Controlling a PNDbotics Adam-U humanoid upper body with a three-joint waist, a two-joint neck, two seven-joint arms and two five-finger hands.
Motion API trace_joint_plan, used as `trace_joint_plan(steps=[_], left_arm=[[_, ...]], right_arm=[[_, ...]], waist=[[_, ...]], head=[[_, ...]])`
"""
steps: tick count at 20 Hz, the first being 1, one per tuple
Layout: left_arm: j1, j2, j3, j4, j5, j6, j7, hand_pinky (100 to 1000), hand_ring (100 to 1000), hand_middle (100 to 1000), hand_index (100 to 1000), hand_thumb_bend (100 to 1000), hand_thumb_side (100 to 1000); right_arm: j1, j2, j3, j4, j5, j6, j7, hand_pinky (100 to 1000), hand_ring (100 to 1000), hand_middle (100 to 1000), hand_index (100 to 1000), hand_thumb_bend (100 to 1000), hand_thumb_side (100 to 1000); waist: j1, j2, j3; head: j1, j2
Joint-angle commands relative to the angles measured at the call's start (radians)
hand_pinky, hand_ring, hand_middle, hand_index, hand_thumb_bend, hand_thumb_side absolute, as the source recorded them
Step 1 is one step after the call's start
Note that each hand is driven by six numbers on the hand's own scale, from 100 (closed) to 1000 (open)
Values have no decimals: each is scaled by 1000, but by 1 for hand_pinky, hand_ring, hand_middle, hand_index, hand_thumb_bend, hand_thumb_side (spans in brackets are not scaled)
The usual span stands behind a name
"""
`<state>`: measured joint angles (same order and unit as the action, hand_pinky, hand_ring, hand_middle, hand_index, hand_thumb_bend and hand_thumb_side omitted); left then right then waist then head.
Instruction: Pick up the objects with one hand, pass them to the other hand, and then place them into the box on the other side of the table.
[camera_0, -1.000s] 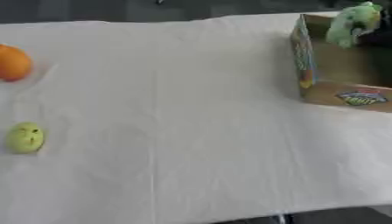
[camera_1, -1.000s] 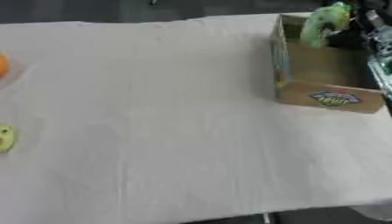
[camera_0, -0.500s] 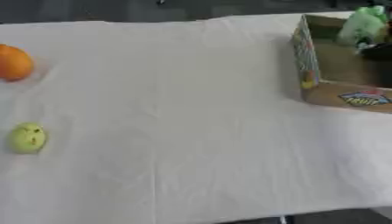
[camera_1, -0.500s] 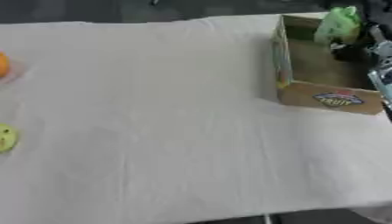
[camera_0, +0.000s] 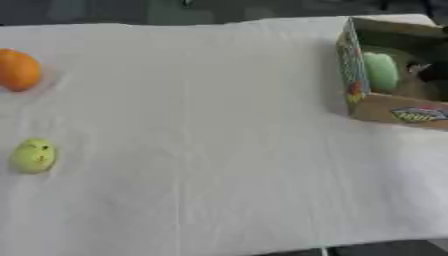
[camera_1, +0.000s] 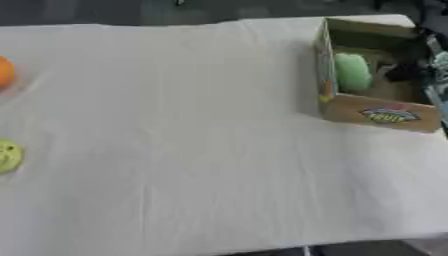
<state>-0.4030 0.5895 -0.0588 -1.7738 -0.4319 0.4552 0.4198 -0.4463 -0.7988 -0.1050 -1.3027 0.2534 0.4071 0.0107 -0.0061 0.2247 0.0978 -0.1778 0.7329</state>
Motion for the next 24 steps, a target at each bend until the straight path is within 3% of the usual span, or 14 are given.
trace_joint_plan(steps=[1,2,3,4,5,7,11,14,18,21,24], left_arm=[[-12,41,15,-6,1,1,3,656,680,655,796,409,261],[-14,42,16,-4,1,2,2,656,680,655,796,402,260],[-17,44,18,-1,1,4,0,657,682,657,797,387,260],[-21,47,18,3,1,6,-5,659,683,658,798,385,260],[-27,52,18,8,0,8,-14,660,684,658,799,378,259],[-48,66,16,23,1,14,-47,666,690,665,803,373,257],[-112,107,4,80,2,18,-166,673,699,674,810,384,258],[-181,138,-8,159,-8,0,-288,687,712,687,818,420,257],[-282,162,-38,290,-31,-41,-473,707,733,706,835,446,294],[-370,163,-59,401,-53,-76,-621,720,743,715,845,465,350],[-468,144,-71,529,-83,-110,-742,729,752,722,851,496,337]], right_arm=[[-5,-49,-22,-31,-10,1,-10,980,1000,915,994,268,100],[-3,-47,-27,-43,-24,1,-16,982,1000,913,994,243,100],[-2,-44,-34,-60,-44,0,-25,988,1000,909,999,159,147],[0,-42,-43,-82,-69,-1,-39,994,1000,904,1000,100,251],[3,-39,-50,-106,-100,-1,-58,1000,1000,900,1000,100,330],[10,-33,-61,-165,-171,-5,-103,1000,1000,892,1000,100,399],[19,-22,-63,-295,-300,-33,-160,1000,1000,873,997,100,491],[20,-14,-47,-398,-383,-62,-174,1000,1000,867,991,100,456],[6,4,-21,-502,-427,-62,-161,1000,1000,857,985,100,440],[-7,20,-5,-542,-441,-50,-143,1000,1000,854,984,100,430],[-18,38,7,-559,-440,-36,-125,1000,1000,850,981,100,452]], waist=[[1,-14,-1],[1,-14,-1],[1,-13,-2],[2,-13,-3],[3,-13,-4],[4,-13,-5],[7,-14,-6],[10,-15,-6],[13,-15,-6],[13,-15,-7],[13,-12,-10]], head=[[14,-1],[23,-1],[38,0],[54,0],[69,0],[97,0],[131,1],[150,-1],[164,-4],[168,-8],[170,-15]])
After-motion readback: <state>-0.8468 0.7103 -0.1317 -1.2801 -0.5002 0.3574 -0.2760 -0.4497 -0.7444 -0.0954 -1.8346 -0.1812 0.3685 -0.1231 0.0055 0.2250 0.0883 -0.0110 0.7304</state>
